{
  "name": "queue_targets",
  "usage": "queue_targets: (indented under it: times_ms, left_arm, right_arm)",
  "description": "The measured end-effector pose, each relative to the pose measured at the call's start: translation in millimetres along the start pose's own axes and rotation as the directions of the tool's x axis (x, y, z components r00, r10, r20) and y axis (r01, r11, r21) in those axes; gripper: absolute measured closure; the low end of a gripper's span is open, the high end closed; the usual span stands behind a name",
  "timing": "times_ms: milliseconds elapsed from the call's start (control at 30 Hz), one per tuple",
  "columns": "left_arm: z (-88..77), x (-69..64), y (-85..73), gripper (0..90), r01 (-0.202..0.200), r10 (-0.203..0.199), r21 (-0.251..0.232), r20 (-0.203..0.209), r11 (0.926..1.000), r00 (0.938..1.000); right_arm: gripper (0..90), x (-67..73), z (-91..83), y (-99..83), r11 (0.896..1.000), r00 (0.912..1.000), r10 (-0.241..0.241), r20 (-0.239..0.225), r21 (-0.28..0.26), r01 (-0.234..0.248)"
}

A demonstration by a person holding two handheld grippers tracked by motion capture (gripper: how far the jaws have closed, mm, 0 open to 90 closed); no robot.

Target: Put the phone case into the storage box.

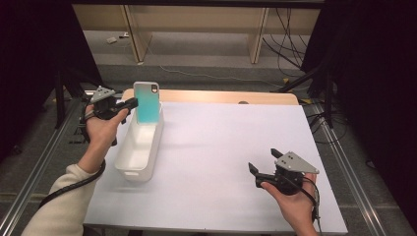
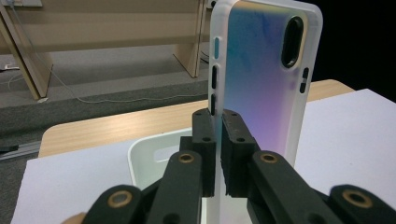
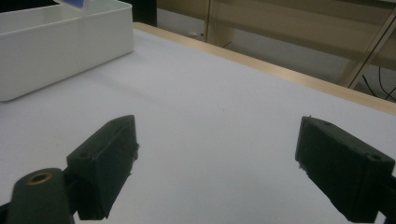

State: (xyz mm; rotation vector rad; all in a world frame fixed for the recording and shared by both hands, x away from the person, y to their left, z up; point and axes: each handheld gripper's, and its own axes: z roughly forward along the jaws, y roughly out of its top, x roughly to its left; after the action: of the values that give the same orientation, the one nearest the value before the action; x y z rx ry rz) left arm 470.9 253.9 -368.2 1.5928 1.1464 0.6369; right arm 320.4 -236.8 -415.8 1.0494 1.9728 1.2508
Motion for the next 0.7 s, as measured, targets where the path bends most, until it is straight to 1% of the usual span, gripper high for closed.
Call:
queue_targets:
  times_ms: [33,67,200,233,300,400,433,467,500,533,567,633,667,700]
  left_arm:
    - [0.1,0.3,0.1,85.2,0.002,-0.002,-0.001,0.0,1.0,1.0]
    - [0.3,0.6,0.2,85.2,0.002,-0.002,-0.003,-0.001,1.0,1.0]
    - [1.2,2.5,0.4,85.2,0.001,-0.001,-0.002,0.0,1.0,1.0]
    - [1.3,3.0,0.4,85.2,0.001,-0.001,-0.002,-0.001,1.0,1.0]
    - [2.0,4.1,0.4,85.2,0.004,-0.004,-0.002,-0.003,1.0,1.0]
    - [2.5,5.1,0.7,85.2,0.007,-0.007,-0.002,-0.004,1.0,1.0]
    - [2.6,5.7,0.9,85.2,0.004,-0.004,-0.002,-0.004,1.0,1.0]
    - [2.6,6.0,1.3,85.2,0.004,-0.004,-0.002,-0.004,1.0,1.0]
    - [2.8,6.2,1.6,85.2,0.003,-0.003,-0.003,-0.003,1.0,1.0]
    - [3.2,6.5,1.8,85.2,0.003,-0.003,-0.004,-0.001,1.0,1.0]
    - [3.3,6.6,2.0,85.2,0.003,-0.003,-0.005,-0.002,1.0,1.0]
    - [3.8,7.1,2.3,85.2,0.003,-0.003,-0.004,-0.004,1.0,1.0]
    - [4.1,7.0,2.3,85.2,0.002,-0.002,-0.004,-0.009,1.0,1.0]
    - [4.5,7.1,2.3,85.2,-0.002,0.002,-0.003,-0.011,1.0,0.9999]
  right_arm:
    - [14.1,-0.2,-0.4,0.2,1.0,1.0,0.0,-0.003,0.005,0.0]
    - [14.1,-0.4,0.3,-0.1,1.0,1.0,-0.007,0.001,-0.004,0.007]
    - [14.2,-0.5,-0.1,0.0,1.0,1.0,-0.007,-0.002,0.003,0.007]
    - [14.1,-0.1,-0.4,0.1,1.0,1.0,-0.001,-0.005,0.006,0.001]
    - [14.1,-0.1,0.7,-0.2,1.0,1.0,-0.007,0.003,-0.009,0.007]
    - [14.1,-0.5,-0.1,0.1,1.0,1.0,-0.008,-0.002,0.003,0.008]
    - [14.1,0.0,-0.1,0.2,1.0,1.0,0.001,-0.005,0.004,-0.001]
    - [14.1,-1.0,0.4,0.1,1.0,0.9999,-0.014,0.001,-0.006,0.014]
    - [14.1,-1.0,0.5,0.1,1.0,0.9999,-0.016,0.004,-0.009,0.016]
    - [14.2,-0.9,-0.3,0.3,1.0,0.9999,-0.015,0.007,-0.001,0.015]
    - [14.2,-0.9,0.4,0.2,1.0,0.9999,-0.015,0.005,-0.009,0.015]
    - [14.2,-1.2,0.3,0.2,1.0,0.9998,-0.019,0.006,-0.009,0.019]
    - [14.2,-0.4,-0.1,0.1,1.0,1.0,-0.007,-0.003,0.001,0.007]
    - [14.2,-0.3,0.2,0.0,1.0,1.0,-0.008,0.002,-0.003,0.008]
